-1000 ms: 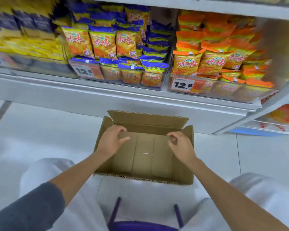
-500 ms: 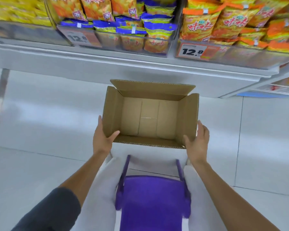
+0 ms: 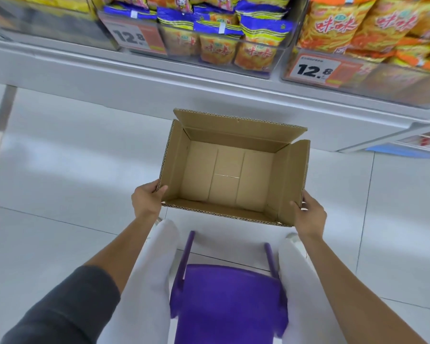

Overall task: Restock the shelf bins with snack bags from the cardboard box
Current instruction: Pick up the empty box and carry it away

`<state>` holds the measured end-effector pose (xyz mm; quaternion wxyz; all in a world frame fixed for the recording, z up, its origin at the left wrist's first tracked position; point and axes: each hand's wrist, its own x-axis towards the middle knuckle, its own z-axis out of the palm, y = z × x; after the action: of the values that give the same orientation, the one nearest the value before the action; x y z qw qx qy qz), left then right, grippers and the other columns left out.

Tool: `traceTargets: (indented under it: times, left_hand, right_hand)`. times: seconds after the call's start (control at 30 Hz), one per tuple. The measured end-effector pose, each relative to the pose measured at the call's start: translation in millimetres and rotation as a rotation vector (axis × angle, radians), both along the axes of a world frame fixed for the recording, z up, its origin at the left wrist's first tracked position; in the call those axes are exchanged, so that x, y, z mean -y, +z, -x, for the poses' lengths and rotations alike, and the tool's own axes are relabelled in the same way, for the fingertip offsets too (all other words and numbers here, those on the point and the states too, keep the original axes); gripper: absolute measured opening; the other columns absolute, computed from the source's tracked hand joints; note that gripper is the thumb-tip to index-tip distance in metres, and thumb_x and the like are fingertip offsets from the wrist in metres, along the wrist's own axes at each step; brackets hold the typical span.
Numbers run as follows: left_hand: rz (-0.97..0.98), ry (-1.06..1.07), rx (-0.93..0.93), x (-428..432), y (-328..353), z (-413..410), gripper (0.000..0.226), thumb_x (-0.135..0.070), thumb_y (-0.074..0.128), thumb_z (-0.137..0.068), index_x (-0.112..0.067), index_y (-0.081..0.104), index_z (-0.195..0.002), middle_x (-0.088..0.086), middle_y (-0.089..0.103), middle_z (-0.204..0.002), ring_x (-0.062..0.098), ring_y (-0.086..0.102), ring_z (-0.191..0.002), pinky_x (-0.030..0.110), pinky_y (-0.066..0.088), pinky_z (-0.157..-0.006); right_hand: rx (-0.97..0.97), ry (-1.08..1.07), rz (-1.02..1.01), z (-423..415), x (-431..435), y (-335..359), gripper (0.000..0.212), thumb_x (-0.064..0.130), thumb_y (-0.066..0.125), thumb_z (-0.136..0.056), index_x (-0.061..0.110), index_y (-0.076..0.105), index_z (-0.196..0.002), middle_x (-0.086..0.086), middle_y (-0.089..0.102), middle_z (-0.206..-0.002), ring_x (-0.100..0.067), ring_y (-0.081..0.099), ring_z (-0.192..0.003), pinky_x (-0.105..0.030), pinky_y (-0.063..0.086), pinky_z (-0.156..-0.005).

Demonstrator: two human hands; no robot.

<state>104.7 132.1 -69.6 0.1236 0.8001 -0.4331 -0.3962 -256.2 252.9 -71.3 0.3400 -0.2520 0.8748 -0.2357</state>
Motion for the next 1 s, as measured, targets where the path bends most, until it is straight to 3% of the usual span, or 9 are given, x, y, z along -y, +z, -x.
traceTargets:
  times: [0.07,0.17,0.33,0.43,0.6,0.73,0.8,0.87,1.0]
  left_hand:
    - [0.02,0.014,-0.034,-1.1,2.2,-1.9,0.02,-0.016,0.067,-0.088,-0.019,0.076,-0.106,-0.003,0.071,-0.081,0.014,0.058,-0.075,0.023,0.042,-0.071]
    - [0.032,0.045,-0.029,-6.8,12.0,-10.4,0.023,-0.015,0.067,-0.088,-0.018,0.075,-0.11,-0.001,0.073,-0.086,0.013,0.059,-0.076,0.024,0.043,-0.072]
    - [0.035,0.153,-0.045,-23.1,49.7,-34.2,0.026,-0.014,0.068,-0.087,-0.019,0.074,-0.112,-0.007,0.071,-0.089,0.01,0.062,-0.08,0.021,0.046,-0.075]
    - [0.049,0.267,-0.111,-32.6,75.5,-49.6,0.026,-0.015,0.072,-0.083,-0.022,0.076,-0.107,-0.009,0.074,-0.089,0.015,0.07,-0.081,0.035,0.057,-0.083]
    - [0.06,0.462,-0.257,-54.6,117.1,-71.0,0.036,-0.008,0.077,-0.079,-0.01,0.072,-0.115,0.006,0.075,-0.099,0.012,0.066,-0.088,0.029,0.053,-0.09]
    - [0.054,0.588,-0.27,-88.5,142.2,-111.3,0.041,-0.003,0.074,-0.08,-0.006,0.068,-0.12,0.008,0.072,-0.101,0.013,0.065,-0.087,0.021,0.053,-0.084]
    - [0.084,0.601,-0.262,-102.7,156.3,-126.7,0.038,0.003,0.069,-0.082,-0.007,0.069,-0.118,0.003,0.071,-0.107,0.014,0.067,-0.093,0.018,0.053,-0.084]
    - [0.093,0.625,-0.253,-116.6,167.7,-140.1,0.037,0.001,0.071,-0.081,-0.011,0.071,-0.117,0.002,0.073,-0.104,0.013,0.068,-0.093,0.026,0.052,-0.091]
    - [0.116,0.761,-0.218,-145.0,184.7,-169.3,0.035,-0.005,0.075,-0.08,-0.015,0.072,-0.113,-0.001,0.074,-0.1,0.007,0.069,-0.089,0.025,0.05,-0.092]
  right_hand:
    - [0.011,0.001,0.027,-3.6,0.4,3.1,0.037,0.01,0.064,-0.086,0.023,0.066,-0.12,-0.007,0.065,-0.093,-0.02,0.057,-0.079,-0.016,0.043,-0.066]
    - [0.021,0.01,0.071,-12.9,-0.3,16.4,0.037,0.008,0.065,-0.086,0.018,0.066,-0.121,-0.008,0.064,-0.094,-0.019,0.055,-0.077,-0.02,0.046,-0.073]
    - [0.047,0.02,0.101,-31.9,4.7,58.6,0.036,0.005,0.066,-0.086,0.014,0.066,-0.122,-0.009,0.061,-0.094,-0.019,0.052,-0.073,-0.004,0.039,-0.065]
    - [0.084,-0.031,0.114,-42.3,12.6,85.6,0.036,0.007,0.067,-0.087,0.016,0.067,-0.122,-0.007,0.063,-0.095,-0.015,0.052,-0.072,0.0,0.037,-0.064]
    - [0.412,-0.138,0.179,-49.9,36.8,131.7,0.032,0.0,0.064,-0.087,0.02,0.073,-0.11,-0.003,0.072,-0.111,-0.007,0.06,-0.087,-0.024,0.051,-0.092]
    - [0.615,-0.103,0.154,-64.9,58.5,164.1,0.039,-0.004,0.062,-0.088,0.007,0.064,-0.126,-0.005,0.071,-0.113,-0.019,0.068,-0.103,-0.027,0.058,-0.082]
    - [0.667,-0.044,0.121,-78.8,72.0,176.9,0.039,-0.004,0.062,-0.088,0.006,0.063,-0.126,-0.004,0.072,-0.111,-0.018,0.069,-0.099,-0.025,0.058,-0.075]
    - [0.694,0.008,0.09,-98.2,85.3,189.4,0.039,-0.005,0.061,-0.088,0.007,0.064,-0.125,-0.002,0.074,-0.105,-0.016,0.071,-0.093,-0.022,0.057,-0.07]
    - [0.69,0.138,0.029,-150.4,103.2,205.9,0.04,-0.006,0.063,-0.086,0.008,0.065,-0.124,-0.002,0.074,-0.104,-0.016,0.071,-0.094,-0.022,0.057,-0.072]
